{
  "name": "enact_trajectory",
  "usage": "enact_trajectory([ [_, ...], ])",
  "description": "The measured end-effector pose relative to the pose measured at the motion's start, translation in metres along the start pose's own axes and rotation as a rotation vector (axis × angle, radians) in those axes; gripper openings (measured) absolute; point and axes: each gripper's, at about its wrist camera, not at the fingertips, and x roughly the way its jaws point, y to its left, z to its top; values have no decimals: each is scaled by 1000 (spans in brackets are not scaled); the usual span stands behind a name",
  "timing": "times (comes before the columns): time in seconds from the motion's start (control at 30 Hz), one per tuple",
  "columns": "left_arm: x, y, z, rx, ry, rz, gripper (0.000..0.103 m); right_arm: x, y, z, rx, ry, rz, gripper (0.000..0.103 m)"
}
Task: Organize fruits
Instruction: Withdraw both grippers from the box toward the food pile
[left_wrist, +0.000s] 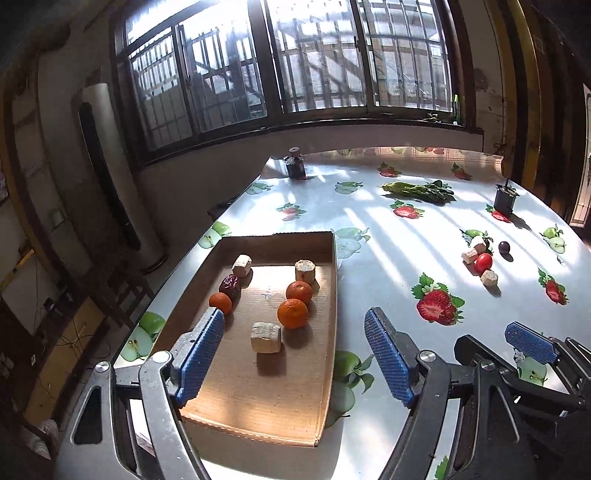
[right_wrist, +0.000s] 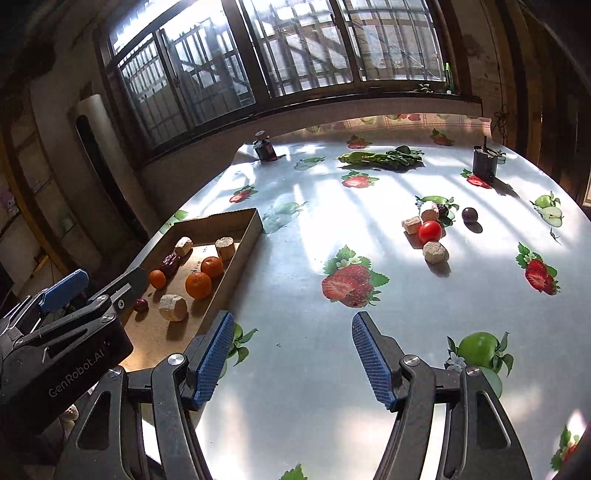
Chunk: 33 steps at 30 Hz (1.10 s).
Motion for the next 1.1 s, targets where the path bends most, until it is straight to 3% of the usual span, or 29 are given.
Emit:
enact_trajectory([
  [0.87, 13, -23, -2, 20, 60, -55, 78, 5, -30, 1, 64, 20, -9, 71],
  [1.0, 19, -21, -1, 9, 89, -89, 78, -9, -55, 11, 81, -8, -52, 71],
  [1.1, 25, -18, 0, -8, 107, -96, 78, -30, -92, 21, 98, -45, -144, 71],
])
